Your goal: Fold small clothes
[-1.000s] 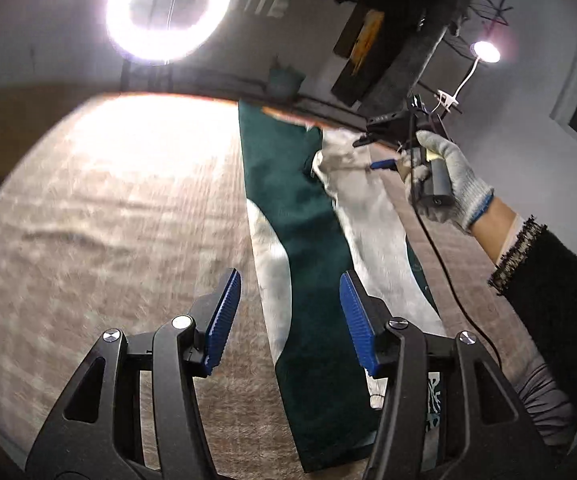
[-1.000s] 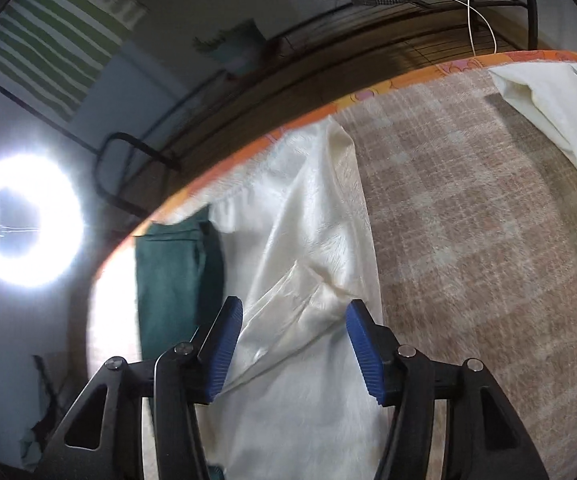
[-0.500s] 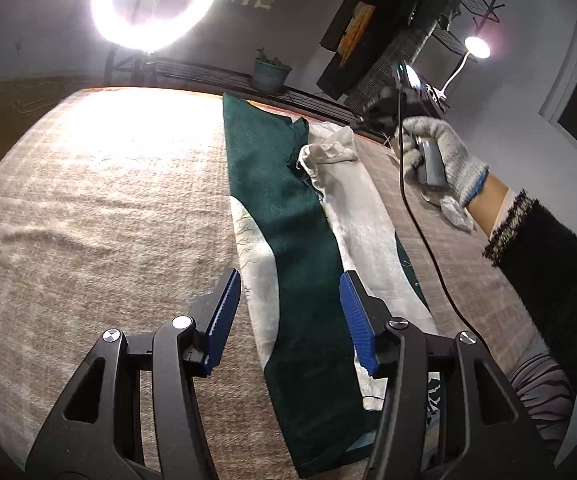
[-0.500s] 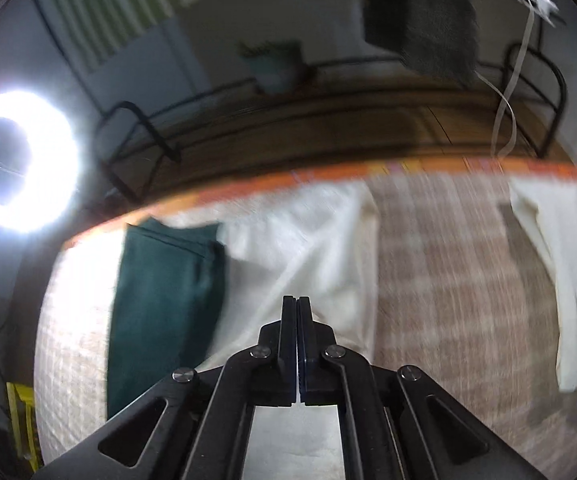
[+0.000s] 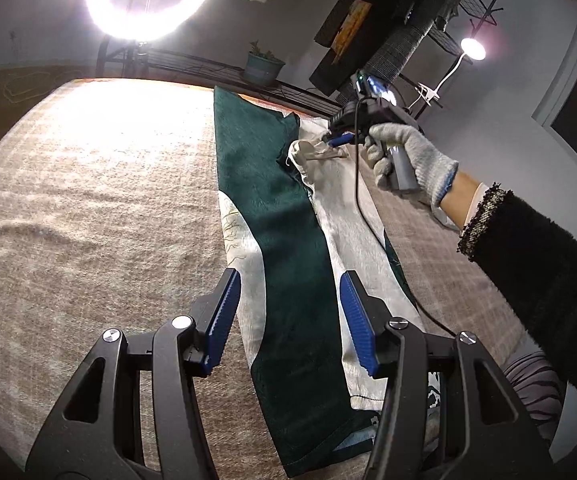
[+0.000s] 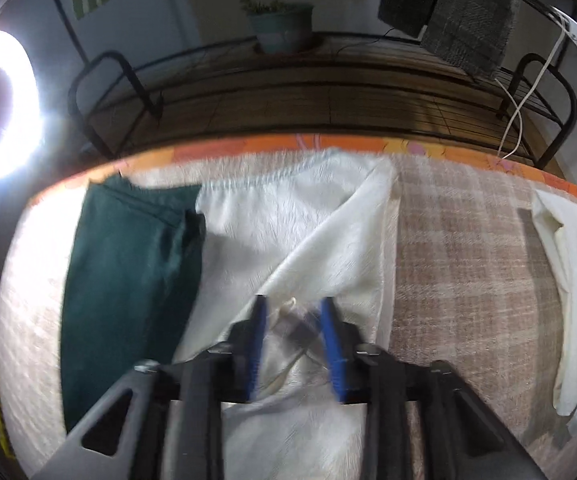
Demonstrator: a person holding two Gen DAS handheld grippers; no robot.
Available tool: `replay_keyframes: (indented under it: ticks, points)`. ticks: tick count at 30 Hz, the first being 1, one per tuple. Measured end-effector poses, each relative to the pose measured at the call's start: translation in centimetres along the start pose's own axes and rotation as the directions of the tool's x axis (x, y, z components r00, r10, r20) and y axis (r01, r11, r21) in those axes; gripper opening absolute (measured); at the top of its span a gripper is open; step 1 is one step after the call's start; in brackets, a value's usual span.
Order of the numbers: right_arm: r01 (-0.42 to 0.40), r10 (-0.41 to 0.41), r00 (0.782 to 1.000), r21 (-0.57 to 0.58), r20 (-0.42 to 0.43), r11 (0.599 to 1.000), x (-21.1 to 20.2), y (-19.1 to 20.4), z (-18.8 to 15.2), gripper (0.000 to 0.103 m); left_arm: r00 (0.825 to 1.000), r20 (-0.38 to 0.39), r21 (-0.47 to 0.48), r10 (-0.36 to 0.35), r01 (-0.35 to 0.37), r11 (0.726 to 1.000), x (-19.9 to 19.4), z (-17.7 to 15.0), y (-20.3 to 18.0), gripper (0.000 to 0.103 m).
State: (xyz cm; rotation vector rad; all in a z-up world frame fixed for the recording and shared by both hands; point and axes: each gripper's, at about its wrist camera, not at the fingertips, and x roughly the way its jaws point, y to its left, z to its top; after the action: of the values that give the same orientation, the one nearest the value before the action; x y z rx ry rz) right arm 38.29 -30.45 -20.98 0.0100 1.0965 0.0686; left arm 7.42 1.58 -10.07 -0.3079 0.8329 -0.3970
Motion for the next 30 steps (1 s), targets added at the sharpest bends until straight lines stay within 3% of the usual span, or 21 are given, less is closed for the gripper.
replay_keyframes:
  ticks: [2,10,14,20,22,24,26,30]
  points:
    - [0.027,-0.026,0.999,-0.032,0.035,0.999,-0.8,0.3,0.0,0.001,1.0,0.0,-0.009,-0.002,0.002,1.0,0.0,0.0,0.1,0.052]
    - [0.03,0.008,0.979,-0.182,0.203,0.983,-6.6,3.7,2.4,0.0,1.0,-0.001,-0.023,-0.018,0.018,1.0,-0.1,0.1,0.5,0.052]
    - [0.032,0.026,0.975,-0.259,0.219,0.965,-6.1,7.2,4.1,0.0,1.0,0.0,-0.03,-0.017,0.017,0.999,-0.1,0.2,0.8,0.052]
    - [-0.045,0.108,0.977,-0.312,0.186,0.949,-1.7,11.7,5.6,0.001,1.0,-0.017,-0.049,-0.019,0.018,0.999,0.4,0.5,1.4,0.052]
    - [-0.116,0.168,0.976,-0.317,0.142,0.941,-0.2,12.4,5.3,0.006,1.0,-0.019,-0.044,-0.011,0.01,0.999,0.5,0.7,1.5,0.052]
    - [-0.152,0.201,0.969,-0.295,0.142,0.943,0.2,12.3,4.7,0.032,1.0,-0.02,-0.045,-0.008,0.007,0.999,0.7,0.9,1.4,0.052]
    - [-0.206,0.252,0.954,-0.258,0.16,0.944,-0.5,11.2,4.4,0.031,1.0,-0.024,-0.047,-0.006,0.005,0.999,0.8,0.9,1.4,0.052]
    - [-0.235,0.279,0.938,-0.218,0.203,0.947,-4.2,8.2,2.8,0.031,1.0,-0.03,-0.034,0.004,-0.005,0.999,0.8,0.9,1.2,0.052]
